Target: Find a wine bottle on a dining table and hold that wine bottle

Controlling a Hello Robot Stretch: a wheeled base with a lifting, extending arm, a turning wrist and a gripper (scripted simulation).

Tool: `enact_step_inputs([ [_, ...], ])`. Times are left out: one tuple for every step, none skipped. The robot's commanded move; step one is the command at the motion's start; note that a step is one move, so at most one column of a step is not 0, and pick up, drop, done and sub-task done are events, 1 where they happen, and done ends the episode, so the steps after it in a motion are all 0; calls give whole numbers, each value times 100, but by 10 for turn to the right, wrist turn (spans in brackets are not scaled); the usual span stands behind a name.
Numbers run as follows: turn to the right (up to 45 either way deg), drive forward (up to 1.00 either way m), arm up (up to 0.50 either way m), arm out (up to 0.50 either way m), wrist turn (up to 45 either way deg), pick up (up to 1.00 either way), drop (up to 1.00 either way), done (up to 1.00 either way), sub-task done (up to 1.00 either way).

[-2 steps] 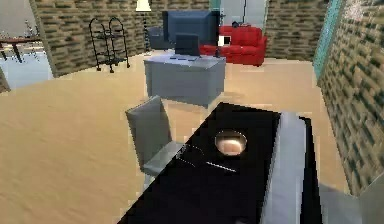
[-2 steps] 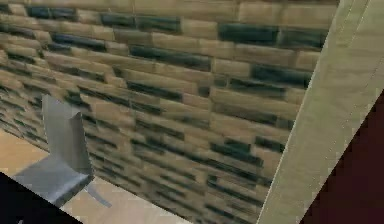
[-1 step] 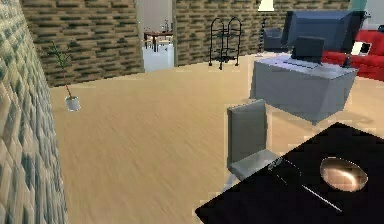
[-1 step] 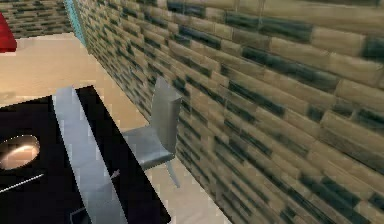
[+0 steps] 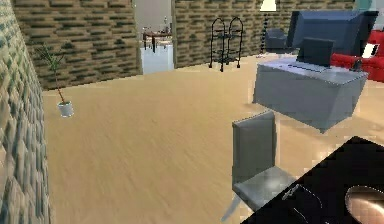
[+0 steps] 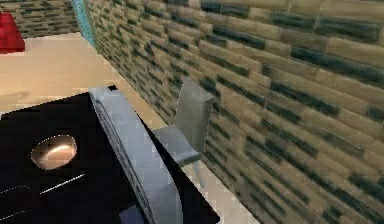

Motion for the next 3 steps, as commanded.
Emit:
enact_step_inputs([
  [-240,0,0,0,0,0,0,0,0],
  [0,45,0,0,0,0,0,0,0],
  [-120,0,0,0,0,0,0,0,0],
])
